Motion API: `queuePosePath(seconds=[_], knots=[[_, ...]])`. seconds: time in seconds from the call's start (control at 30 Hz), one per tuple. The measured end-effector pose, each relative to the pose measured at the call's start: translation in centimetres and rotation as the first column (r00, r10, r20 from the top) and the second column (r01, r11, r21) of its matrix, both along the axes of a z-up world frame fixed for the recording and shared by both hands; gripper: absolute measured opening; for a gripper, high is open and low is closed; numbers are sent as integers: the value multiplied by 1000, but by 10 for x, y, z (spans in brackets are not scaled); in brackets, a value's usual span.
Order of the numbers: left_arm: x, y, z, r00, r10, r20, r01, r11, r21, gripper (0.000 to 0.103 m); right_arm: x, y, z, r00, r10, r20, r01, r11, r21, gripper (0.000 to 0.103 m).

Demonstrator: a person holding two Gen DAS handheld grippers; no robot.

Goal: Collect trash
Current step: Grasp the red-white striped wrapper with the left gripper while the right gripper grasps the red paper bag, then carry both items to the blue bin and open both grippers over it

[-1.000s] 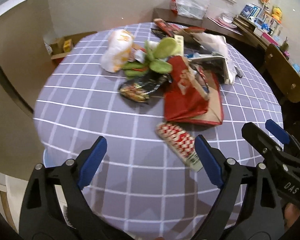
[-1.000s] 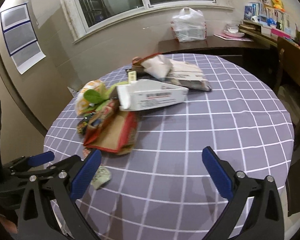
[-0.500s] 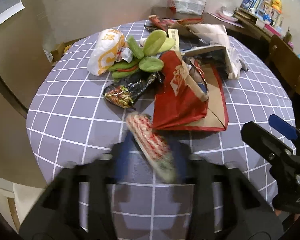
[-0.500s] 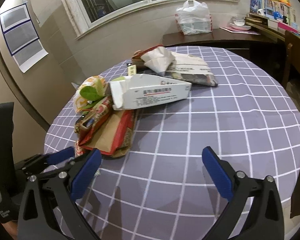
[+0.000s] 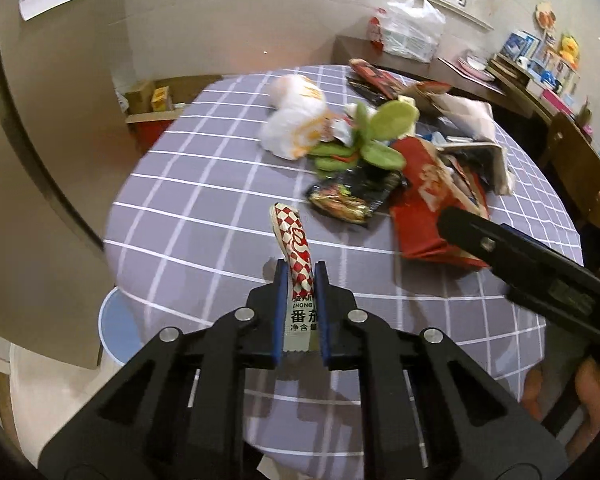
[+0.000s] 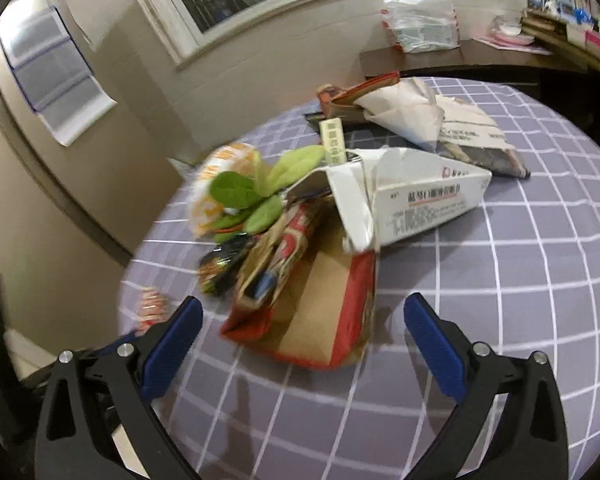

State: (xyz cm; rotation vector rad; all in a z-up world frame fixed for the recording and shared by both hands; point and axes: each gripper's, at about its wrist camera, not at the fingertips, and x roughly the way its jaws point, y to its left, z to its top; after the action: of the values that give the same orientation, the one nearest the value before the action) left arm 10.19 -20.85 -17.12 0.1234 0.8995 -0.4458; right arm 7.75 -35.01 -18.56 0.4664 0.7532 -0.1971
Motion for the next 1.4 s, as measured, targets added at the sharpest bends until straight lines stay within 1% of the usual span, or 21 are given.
queuePosePath(seconds=[0.03,0.07,0.1,0.17,0.23,0.33,0.4,0.47,0.57,0.6,0.73,0.8,1.03,1.13,1.4], knots=[[0,4,1,1000,4,0,-4,1000,-6,13,4,0,-1,1000,-2,-4,2,1000,-6,98],[-1,10,0,1000,6,0,-6,1000,-10,13,9,0,-5,1000,3,-23,-3,1000,-4,94],[-1,12,1,1000,7,2,-7,1000,-11,13,8,-1,-8,1000,10,-24,-9,1000,8,71],[-3,18,5,1000,6,10,-6,1000,-18,13,3,0,-7,1000,17,-15,-17,1000,-3,71],[-6,24,9,1000,6,12,-6,999,-36,13,-3,1,-6,1000,25,-7,-25,1000,10,69],[-8,29,17,1000,7,26,-5,999,-53,13,-22,8,0,999,20,25,-20,1000,17,68],[-12,34,23,999,5,39,-3,998,-60,13,-33,10,7,999,15,51,-16,999,35,68],[-18,40,28,999,4,53,0,998,-69,13,-44,14,14,996,27,83,-33,997,73,68],[-25,48,37,997,3,74,4,997,-83,13,-56,24,28,991,42,125,-54,994,95,68],[-28,51,39,997,2,82,5,996,-86,13,-60,27,34,989,42,141,-55,994,94,68],[-35,61,48,995,1,101,9,995,-104,13,-76,41,58,980,28,199,-36,999,35,68],[-38,64,53,994,3,111,9,994,-107,13,-80,45,64,977,36,212,-43,999,31,68],[-45,82,62,991,29,128,-12,992,-127,13,-82,68,76,969,93,228,-94,996,-5,68],[-46,90,64,990,42,132,-24,991,-130,13,-80,84,78,964,132,231,-132,991,-15,68],[-42,125,65,983,105,153,-88,990,-114,13,-55,134,76,940,264,214,-260,964,-46,68]])
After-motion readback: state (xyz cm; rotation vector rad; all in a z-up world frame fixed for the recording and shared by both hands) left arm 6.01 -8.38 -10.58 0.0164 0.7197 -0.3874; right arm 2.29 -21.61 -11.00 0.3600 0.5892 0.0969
